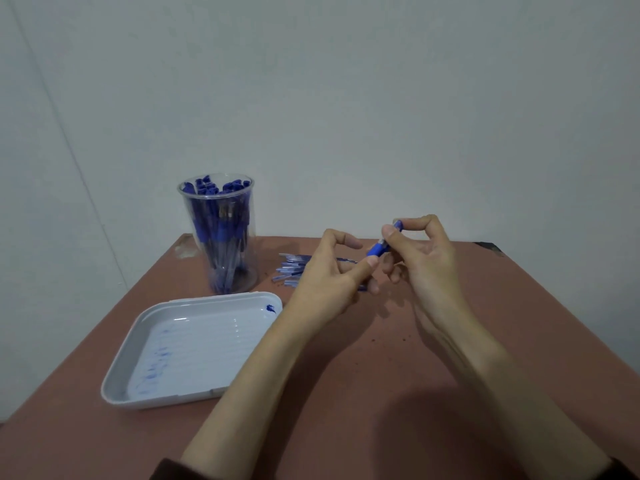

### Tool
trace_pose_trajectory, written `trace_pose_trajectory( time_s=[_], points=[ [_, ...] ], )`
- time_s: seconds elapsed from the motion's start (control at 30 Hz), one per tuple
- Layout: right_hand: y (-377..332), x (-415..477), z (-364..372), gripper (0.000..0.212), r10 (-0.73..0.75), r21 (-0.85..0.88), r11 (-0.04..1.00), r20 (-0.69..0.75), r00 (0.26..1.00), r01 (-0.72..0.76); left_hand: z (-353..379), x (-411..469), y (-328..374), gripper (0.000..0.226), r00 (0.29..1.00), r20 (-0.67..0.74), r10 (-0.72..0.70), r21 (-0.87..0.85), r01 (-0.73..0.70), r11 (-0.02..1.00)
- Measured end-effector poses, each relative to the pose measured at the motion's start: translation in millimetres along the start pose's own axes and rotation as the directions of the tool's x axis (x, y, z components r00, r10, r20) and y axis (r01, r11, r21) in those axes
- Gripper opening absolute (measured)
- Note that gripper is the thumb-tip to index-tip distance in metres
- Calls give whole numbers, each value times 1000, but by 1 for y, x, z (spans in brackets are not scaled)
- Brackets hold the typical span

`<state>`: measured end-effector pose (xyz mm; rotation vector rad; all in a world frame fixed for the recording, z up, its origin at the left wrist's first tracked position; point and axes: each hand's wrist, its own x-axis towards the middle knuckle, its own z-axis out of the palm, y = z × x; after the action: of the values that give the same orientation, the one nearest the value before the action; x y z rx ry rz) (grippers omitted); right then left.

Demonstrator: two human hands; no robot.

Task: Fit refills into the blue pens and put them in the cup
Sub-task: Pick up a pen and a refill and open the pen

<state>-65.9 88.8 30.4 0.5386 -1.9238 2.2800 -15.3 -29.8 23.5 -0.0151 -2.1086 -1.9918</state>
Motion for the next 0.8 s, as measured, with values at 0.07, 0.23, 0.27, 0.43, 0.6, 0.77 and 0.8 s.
trace_pose_trajectory(
  time_s=[0.07, 0.23, 0.27, 0.43, 0.6, 0.77, 0.8],
  points=[
    [-9, 1, 8, 9, -1, 65, 998, 50, 999, -2, -4, -4, 5, 23, 996, -38, 75, 77, -72, 994],
    [-46, 27, 45, 14, -184, 76, 980, 27, 982, 182, -44, -14, 19, 26, 752, -346, 561, 528, -338, 779],
    [-55, 35, 55, 15, -222, 98, 970, 5, 975, 221, -56, -17, 21, 28, 652, -406, 641, 592, -347, 728],
    [-81, 59, 114, 19, -400, 97, 909, -76, 913, 406, -119, -15, 15, 76, 574, -529, 625, 710, -105, 697],
    [-58, 65, 167, 16, -480, -132, 865, 66, 875, 485, -143, -2, 4, 111, 758, -528, 384, 527, -62, 847],
    [-35, 70, 184, 13, -392, -315, 818, 307, 867, 481, -146, 2, 2, 108, 782, -486, 389, 475, -137, 869],
    [-32, 71, 185, 13, -362, -354, 802, 350, 864, 480, -147, 2, 3, 108, 782, -486, 391, 471, -143, 871]
  ],
)
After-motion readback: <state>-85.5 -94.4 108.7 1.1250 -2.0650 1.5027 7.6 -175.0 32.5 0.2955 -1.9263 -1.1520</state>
